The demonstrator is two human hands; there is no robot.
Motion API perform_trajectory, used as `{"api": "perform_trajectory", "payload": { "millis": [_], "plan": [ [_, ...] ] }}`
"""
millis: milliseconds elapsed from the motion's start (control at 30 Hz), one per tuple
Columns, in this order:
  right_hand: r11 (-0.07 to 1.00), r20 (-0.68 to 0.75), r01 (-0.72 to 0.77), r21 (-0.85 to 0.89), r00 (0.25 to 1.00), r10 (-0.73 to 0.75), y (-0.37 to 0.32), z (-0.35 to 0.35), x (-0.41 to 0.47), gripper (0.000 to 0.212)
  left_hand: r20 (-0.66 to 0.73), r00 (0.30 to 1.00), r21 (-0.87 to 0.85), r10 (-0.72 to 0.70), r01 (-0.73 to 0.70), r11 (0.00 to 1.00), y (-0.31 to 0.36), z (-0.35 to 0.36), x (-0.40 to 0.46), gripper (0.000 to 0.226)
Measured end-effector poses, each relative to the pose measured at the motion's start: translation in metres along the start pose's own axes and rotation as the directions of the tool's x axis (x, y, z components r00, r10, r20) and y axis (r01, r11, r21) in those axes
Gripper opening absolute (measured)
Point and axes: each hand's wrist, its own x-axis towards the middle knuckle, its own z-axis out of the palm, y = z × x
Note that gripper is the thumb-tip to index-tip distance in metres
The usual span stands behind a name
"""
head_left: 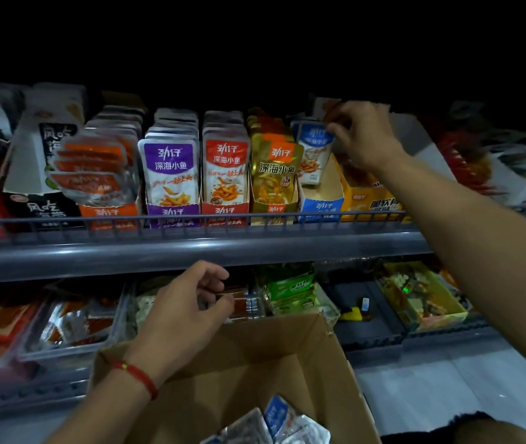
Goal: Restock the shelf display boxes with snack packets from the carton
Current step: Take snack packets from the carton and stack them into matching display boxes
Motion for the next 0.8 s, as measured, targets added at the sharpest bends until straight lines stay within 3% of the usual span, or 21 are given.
{"api": "perform_trajectory", "payload": {
  "millis": [300,800],
  "plan": [
    [0.997,0.012,-0.011,-0.070,1.000,0.012,0.006,0.018,0.012,0.022,0.010,1.000,-0.001,0.005,-0.005,1.000,0.001,0.004,0.003,0.027],
    [0.999,0.040,-0.048,-0.012,0.998,0.048,0.004,0.025,0.023,0.028,0.007,1.000,0.050,0.009,-0.009,0.999,-0.003,0.005,0.002,0.030]
  ]
}}
